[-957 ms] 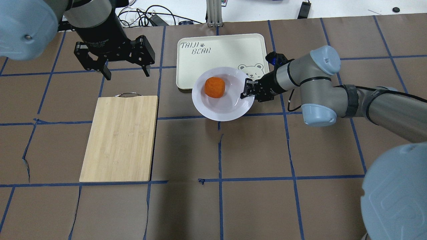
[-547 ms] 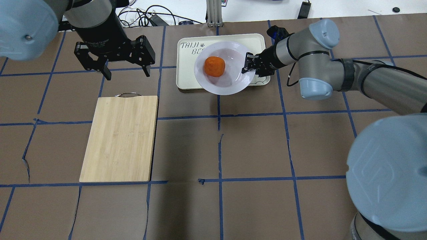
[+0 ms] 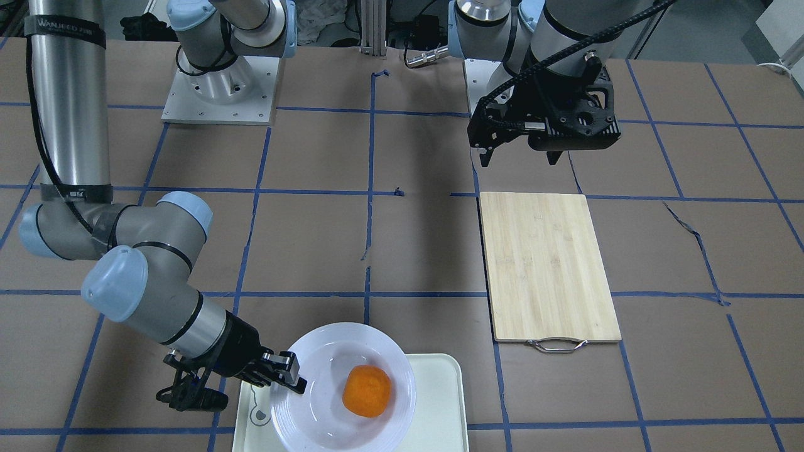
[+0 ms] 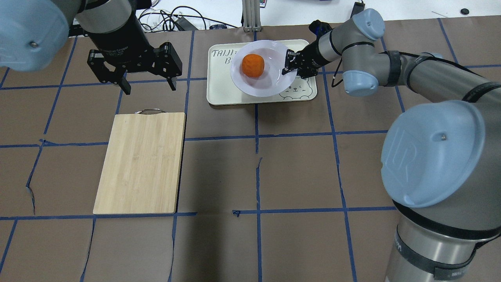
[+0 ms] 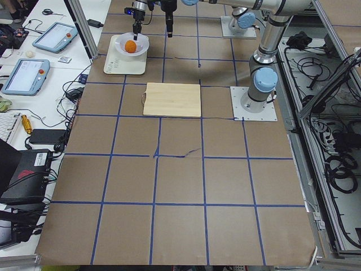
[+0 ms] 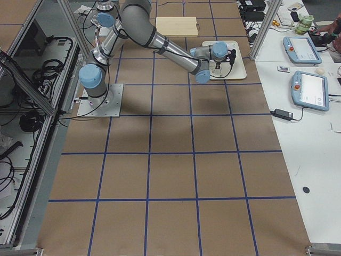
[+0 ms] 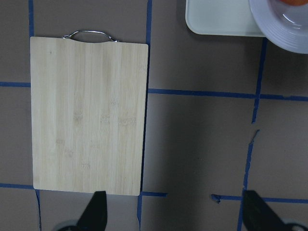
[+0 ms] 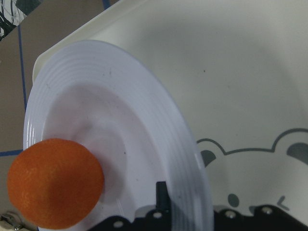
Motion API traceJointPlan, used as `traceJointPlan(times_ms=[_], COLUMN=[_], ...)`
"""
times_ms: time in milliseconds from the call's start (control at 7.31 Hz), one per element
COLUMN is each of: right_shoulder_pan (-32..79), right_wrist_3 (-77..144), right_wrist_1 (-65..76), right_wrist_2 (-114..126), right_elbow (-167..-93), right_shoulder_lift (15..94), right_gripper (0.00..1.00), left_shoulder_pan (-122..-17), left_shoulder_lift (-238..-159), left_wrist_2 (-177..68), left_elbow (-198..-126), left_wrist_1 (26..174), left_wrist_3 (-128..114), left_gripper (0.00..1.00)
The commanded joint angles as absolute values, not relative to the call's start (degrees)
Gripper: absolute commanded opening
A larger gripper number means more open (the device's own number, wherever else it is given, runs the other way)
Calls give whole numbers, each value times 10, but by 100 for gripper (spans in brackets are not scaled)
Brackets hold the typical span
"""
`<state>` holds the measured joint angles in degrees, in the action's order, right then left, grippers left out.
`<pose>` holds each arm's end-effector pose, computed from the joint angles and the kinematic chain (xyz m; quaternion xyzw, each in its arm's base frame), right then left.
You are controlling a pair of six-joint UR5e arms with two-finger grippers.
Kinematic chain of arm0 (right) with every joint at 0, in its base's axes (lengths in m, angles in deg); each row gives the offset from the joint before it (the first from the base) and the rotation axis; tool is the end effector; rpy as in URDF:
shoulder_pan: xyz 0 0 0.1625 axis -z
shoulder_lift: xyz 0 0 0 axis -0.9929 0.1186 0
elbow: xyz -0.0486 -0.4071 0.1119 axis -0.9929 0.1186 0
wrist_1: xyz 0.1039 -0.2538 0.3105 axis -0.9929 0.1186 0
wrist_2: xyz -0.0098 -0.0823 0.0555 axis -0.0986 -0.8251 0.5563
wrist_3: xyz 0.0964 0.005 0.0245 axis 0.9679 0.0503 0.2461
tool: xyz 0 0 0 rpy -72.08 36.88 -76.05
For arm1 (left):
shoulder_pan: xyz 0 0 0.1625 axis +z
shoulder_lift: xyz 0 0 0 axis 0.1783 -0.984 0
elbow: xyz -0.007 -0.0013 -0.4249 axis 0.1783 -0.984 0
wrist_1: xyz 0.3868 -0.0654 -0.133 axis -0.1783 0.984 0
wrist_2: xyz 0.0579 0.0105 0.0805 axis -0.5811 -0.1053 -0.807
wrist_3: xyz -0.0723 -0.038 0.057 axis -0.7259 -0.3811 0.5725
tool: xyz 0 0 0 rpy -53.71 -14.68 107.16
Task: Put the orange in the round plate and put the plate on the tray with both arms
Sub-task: 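Lower the plate onto the tray and open the right gripper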
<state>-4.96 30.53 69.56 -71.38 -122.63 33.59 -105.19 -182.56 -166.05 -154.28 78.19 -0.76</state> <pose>0.1686 -0.7165 0.1945 0.0907 0.9405 -0.0862 0.3160 -0.1765 -0.5019 0.5078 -0.0319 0.9994 0.0103 0.0036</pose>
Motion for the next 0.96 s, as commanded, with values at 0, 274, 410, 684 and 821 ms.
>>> traceJointPlan(times_ms=[0,274,410,684,821], right_shoulder_pan=[-50,-50,-50,-50,-50], right_wrist_3=[307,306,306,307,307], right_wrist_1=[692,694,694,694,694], right_wrist_2=[-714,-715,-715,-717,-717], right_elbow=[-1201,-1190,-1191,-1191,-1190], right_shoulder_lift=[316,307,305,312,314], right_gripper=[0,4,20,50,54], left_shoulder_pan=[-1052,-1052,-1052,-1051,-1051], left_shoulder_lift=[-1826,-1826,-1826,-1826,-1826], left_wrist_2=[-1660,-1660,-1660,-1660,-1660], left_elbow=[-1543,-1543,-1543,-1543,-1543], left_wrist_1=[783,783,783,783,783], left_wrist_3=[-8,-7,-7,-7,-8], left_gripper=[100,100,100,100,100])
